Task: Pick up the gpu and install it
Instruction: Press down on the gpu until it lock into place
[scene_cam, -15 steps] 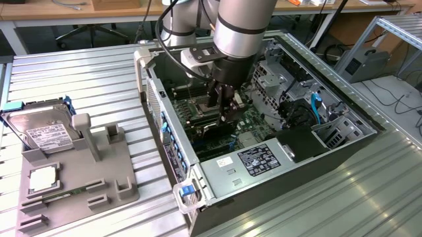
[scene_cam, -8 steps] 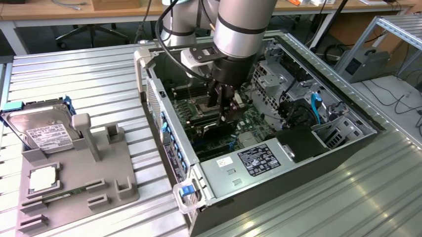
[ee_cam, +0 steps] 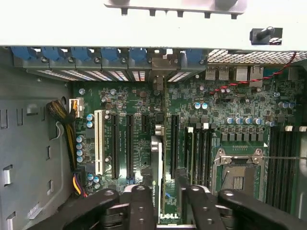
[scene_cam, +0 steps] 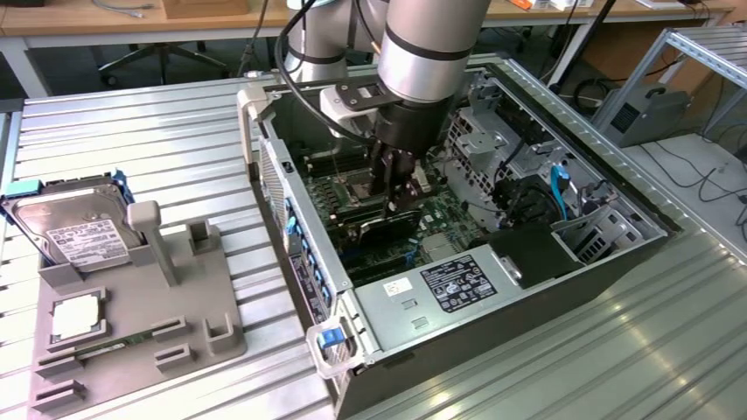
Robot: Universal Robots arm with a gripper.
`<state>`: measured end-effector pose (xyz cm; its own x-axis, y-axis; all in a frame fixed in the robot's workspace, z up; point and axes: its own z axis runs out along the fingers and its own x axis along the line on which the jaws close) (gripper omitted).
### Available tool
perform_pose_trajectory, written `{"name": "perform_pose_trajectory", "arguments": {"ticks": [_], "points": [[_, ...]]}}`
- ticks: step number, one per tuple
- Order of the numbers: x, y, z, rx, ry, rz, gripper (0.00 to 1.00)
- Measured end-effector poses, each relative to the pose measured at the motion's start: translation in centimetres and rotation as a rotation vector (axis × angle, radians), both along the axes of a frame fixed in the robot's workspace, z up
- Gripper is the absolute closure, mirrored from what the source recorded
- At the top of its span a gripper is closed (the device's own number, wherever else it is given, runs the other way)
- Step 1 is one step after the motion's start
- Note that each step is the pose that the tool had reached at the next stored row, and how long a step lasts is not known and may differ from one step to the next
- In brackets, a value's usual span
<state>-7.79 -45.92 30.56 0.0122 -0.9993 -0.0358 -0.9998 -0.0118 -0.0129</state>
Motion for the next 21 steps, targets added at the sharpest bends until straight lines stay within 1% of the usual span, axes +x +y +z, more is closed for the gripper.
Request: {"name": "perform_pose_trajectory", "arguments": {"ticks": [1, 2, 3, 4, 5, 6, 9, 21], "points": [[0.0, 0.00, 0.00, 0.0000, 0.0000, 0.000, 0.89], [-0.5, 0.21, -0.18, -0.0001, 0.0001, 0.000, 0.89], [-0.7, 0.58, -1.45, -0.0001, 0.0001, 0.000, 0.89], [-0.7, 0.65, -2.46, 0.0002, -0.0001, 0.000, 0.89], [-0.7, 0.65, -2.86, 0.0001, 0.0000, 0.000, 0.89], [-0.7, 0.65, -2.86, -0.0002, 0.0001, 0.000, 0.89], [-0.7, 0.64, -3.40, -0.0004, 0.0002, 0.000, 0.89], [-1.2, 0.65, -3.43, 0.0001, -0.0001, 0.000, 0.89]]}}
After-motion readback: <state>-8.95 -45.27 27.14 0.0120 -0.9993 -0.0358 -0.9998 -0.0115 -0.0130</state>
